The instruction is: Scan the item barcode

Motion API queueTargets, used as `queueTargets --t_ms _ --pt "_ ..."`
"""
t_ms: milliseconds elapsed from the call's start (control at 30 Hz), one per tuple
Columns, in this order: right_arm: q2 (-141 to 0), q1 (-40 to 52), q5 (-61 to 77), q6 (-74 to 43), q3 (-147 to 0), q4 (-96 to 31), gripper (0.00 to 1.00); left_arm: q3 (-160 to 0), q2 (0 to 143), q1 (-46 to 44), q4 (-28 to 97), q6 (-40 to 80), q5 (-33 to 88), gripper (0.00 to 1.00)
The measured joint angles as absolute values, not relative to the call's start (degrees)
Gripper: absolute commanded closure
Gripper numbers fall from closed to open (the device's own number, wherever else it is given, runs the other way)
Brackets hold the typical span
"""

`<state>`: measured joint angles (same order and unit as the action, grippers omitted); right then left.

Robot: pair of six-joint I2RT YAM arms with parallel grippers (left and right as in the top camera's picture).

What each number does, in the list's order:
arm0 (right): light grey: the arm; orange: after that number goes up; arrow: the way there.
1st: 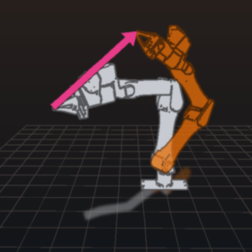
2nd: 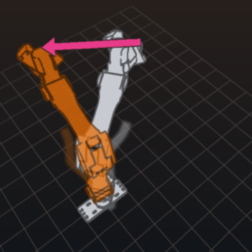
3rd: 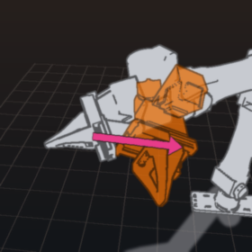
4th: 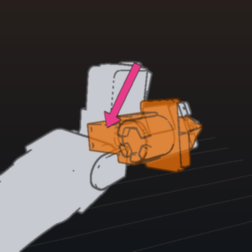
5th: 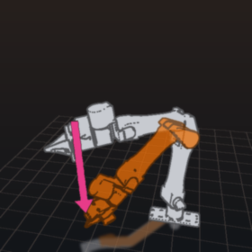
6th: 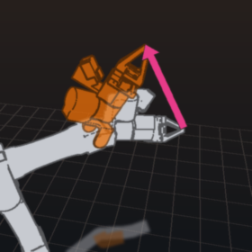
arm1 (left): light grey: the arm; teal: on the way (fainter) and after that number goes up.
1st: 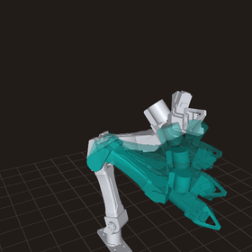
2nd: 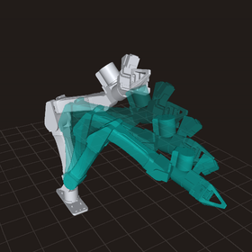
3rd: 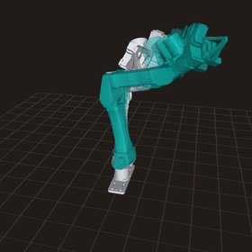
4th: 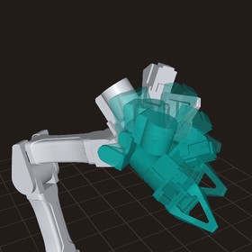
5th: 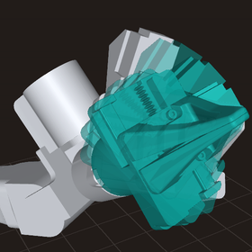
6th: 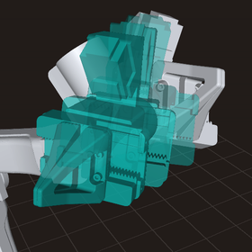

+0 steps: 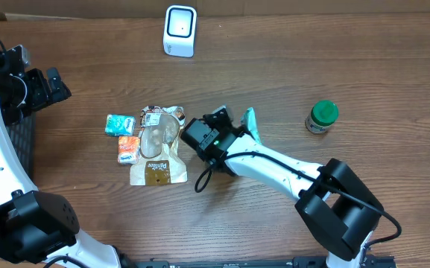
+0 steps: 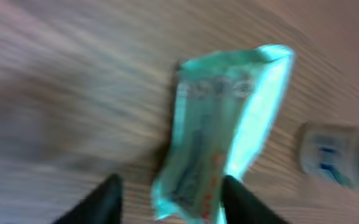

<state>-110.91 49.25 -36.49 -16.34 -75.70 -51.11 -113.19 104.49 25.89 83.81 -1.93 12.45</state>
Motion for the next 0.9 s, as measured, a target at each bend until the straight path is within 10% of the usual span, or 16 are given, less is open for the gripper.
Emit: queueTargets --t_ms 467,900 --pt "-109.5 47.7 -19.7 -14.3 -88.9 -59.6 0.39 -113.2 104.5 25.9 83.8 -1.9 12.4 0.00" --pt "-107.7 18.8 15.4 -13.7 -82.2 -58.0 0.40 -113.2 104.5 25.9 83.8 -1.9 12.5 0.00"
